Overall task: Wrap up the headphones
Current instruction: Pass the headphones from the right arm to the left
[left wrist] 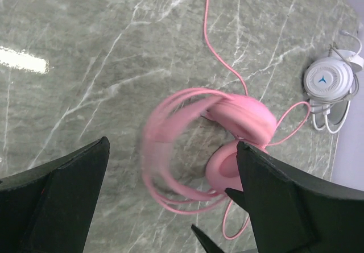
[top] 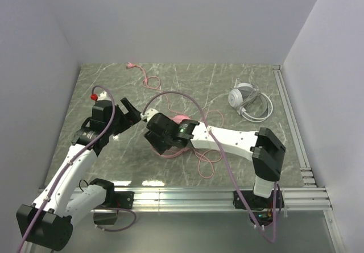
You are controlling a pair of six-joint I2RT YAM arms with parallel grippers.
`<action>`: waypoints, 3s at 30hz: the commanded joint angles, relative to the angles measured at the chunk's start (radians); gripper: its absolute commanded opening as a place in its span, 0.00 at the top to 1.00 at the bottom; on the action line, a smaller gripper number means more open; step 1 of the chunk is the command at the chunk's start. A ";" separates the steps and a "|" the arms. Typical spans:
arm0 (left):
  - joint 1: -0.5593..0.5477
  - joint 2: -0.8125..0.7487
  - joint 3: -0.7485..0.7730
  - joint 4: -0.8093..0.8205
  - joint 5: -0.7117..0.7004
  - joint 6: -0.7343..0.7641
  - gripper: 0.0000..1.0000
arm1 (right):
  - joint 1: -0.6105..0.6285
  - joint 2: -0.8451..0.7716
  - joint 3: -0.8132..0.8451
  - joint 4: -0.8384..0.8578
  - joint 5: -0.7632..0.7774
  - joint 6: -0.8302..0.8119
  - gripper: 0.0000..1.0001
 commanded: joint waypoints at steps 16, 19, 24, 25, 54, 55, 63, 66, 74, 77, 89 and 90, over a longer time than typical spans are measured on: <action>-0.004 0.043 -0.122 0.131 0.070 -0.027 0.01 | -0.214 -0.601 -0.419 0.367 0.110 0.099 0.27; -0.008 0.083 -0.173 0.205 0.122 -0.050 0.01 | -0.362 -0.725 -0.520 0.423 0.012 0.128 0.28; -0.045 0.184 -0.160 0.225 0.083 -0.053 0.01 | -0.444 -0.846 -0.598 0.432 0.025 0.130 0.28; -0.051 0.202 -0.162 0.236 0.086 -0.055 0.01 | -0.449 -0.857 -0.621 0.434 0.031 0.133 0.28; -0.266 0.474 -0.115 0.219 -0.123 -0.115 0.19 | -0.491 -0.954 -0.720 0.470 -0.005 0.167 0.28; -0.270 0.488 -0.113 0.220 -0.126 -0.116 0.22 | -0.491 -0.952 -0.721 0.472 -0.010 0.167 0.28; -0.286 0.517 -0.130 0.246 -0.180 -0.094 0.72 | -0.495 -0.949 -0.720 0.475 -0.016 0.165 0.28; -0.287 0.521 -0.124 0.237 -0.198 -0.087 1.00 | -0.496 -0.955 -0.723 0.480 -0.018 0.167 0.28; -0.287 0.503 -0.050 0.124 -0.275 -0.066 1.00 | -0.499 -0.934 -0.723 0.484 -0.041 0.159 0.28; -0.287 0.463 -0.012 0.095 -0.267 -0.052 1.00 | -0.499 -0.923 -0.720 0.492 -0.062 0.153 0.28; -0.295 0.406 0.074 -0.008 -0.243 0.032 1.00 | -0.498 -0.670 -0.583 0.409 -0.260 0.102 0.15; -0.298 0.411 0.079 -0.016 -0.233 0.046 1.00 | -0.496 -0.659 -0.574 0.400 -0.251 0.090 0.15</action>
